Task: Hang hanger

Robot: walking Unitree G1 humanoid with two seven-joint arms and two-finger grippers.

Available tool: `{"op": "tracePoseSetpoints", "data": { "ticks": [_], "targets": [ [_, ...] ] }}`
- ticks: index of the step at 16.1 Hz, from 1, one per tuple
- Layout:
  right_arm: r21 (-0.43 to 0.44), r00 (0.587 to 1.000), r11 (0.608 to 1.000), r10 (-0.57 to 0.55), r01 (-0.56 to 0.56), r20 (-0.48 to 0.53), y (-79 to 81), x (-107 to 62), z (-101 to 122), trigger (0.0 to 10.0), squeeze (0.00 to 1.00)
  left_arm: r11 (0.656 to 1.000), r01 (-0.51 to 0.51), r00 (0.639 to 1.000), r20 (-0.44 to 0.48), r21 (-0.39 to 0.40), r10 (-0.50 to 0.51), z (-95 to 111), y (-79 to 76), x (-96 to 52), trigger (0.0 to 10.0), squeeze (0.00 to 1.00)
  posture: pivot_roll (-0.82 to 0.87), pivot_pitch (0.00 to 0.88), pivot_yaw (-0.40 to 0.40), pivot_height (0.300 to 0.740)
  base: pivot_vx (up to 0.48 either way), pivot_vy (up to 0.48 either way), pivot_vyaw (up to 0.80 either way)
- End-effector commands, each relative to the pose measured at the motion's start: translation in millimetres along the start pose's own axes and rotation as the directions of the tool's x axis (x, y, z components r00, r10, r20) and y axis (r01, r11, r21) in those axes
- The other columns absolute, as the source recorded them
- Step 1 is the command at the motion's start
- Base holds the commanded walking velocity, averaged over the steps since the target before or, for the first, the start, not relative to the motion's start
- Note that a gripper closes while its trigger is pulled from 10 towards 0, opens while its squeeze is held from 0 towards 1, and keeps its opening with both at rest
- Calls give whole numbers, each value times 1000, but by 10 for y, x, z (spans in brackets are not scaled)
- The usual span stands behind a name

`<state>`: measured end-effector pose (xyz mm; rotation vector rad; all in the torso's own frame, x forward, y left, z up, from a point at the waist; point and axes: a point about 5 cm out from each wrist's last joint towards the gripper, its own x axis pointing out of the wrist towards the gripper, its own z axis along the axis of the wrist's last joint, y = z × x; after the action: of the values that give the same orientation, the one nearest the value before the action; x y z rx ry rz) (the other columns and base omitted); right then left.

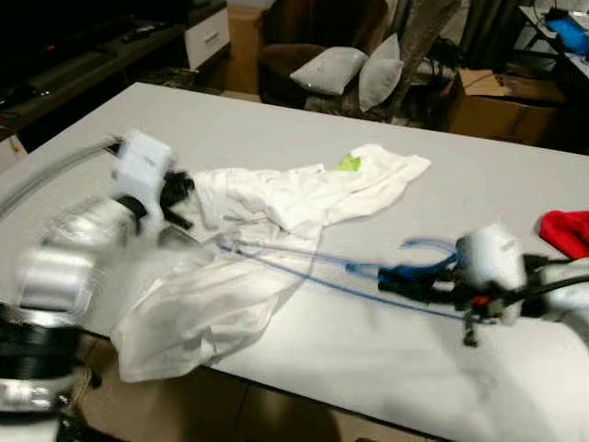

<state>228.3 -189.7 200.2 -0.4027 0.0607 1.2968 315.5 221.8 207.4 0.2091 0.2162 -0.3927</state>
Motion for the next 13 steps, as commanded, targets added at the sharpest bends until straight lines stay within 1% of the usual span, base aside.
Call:
{"op": "tracePoseSetpoints", "data": {
  "ticks": [1, 2, 3, 4, 5, 6, 7, 8, 9, 10, 11, 12, 13],
  "targets": [
    [5, 999, 1000, -17, 17, 46, -35, -68, 114, 10000, 0, 997, 73, 996, 56, -38, -71, 132, 5, -69, 10000, 1000, -44, 0, 28, 740, 0, 0, 0],
    [29, 994, 999, -37, 34, 106, -61, -83, 190, 10000, 0, 985, 144, 987, 89, -95, -136, 161, 3, -144, 10000, 1000, -45, 0, 29, 740, 0, 0, 0],
    [50, 987, 998, -50, 43, 154, -74, -90, 247, 10000, 0, 980, 183, 983, 40, -79, -180, 86, 16, -228, 10000, 1000, -45, 0, 29, 740, 0, 0, 0],
    [85, 970, 992, -111, 94, 216, -110, -91, 311, 10000, 0, 983, 179, 984, 12, -47, -178, 40, 86, -322, 10000, 1000, -42, 0, 22, 740, 0, 0, 0],
    [121, 942, 974, -215, 189, 257, -175, -90, 353, 10000, 0, 986, 145, 977, 167, -87, -129, 217, 189, -376, 10000, 1000, -43, 0, 15, 740, 0, 0, 0],
    [225, 891, 920, -373, 320, 260, -298, -77, 345, 10000, 0, 985, 98, 940, 337, -139, -46, 437, 278, -402, 10000, 1000, -43, 0, 11, 740, 0, 0, 0],
    [285, 863, 885, -440, 369, 249, -352, -68, 334, 10000, 0, 985, 81, 920, 391, -154, -15, 519, 306, -415, 10000, 1000, -43, 0, 11, 740, 0, 0, 0],
    [386, 747, 736, -646, 556, 156, -481, -3, 183, 10000, 0, 975, 102, 857, 516, -199, 16, 720, 204, -380, 10000, 1000, -41, 0, 2, 740, 0, 0, 0],
    [397, 703, 674, -705, 623, 93, -499, 19, 97, 10000, 0, 966, 138, 845, 535, -218, 0, 770, 105, -346, 10000, 918, -43, 0, 1, 740, 0, 0, 0],
    [365, 646, 591, -762, 719, -39, -478, 24, -62, 10000, 0, 968, 193, 851, 518, -160, -84, 790, -133, -253, 10000, 0, -44, 0, 0, 740, 0, 0, 0],
    [367, 615, 539, -777, 759, -131, -429, 40, -170, 10000, 0, 965, 236, 852, 502, -115, -148, 792, -354, -167, 10000, 0, -43, 0, -2, 740, 0, 0, 0],
    [375, 584, 500, -798, 780, -150, -398, 47, -179, 10000, 0, 960, 255, 863, 476, -119, -170, 749, -559, -54, 10000, 0, -45, 0, 0, 740, 0, 0, 0],
    [358, 563, 486, -813, 797, -150, -379, 56, -151, 10000, 0, 956, 258, 868, 469, -140, -165, 708, -663, 12, 10000, 0, -46, 0, 4, 740, 0, 0, 0]
  ]
}}
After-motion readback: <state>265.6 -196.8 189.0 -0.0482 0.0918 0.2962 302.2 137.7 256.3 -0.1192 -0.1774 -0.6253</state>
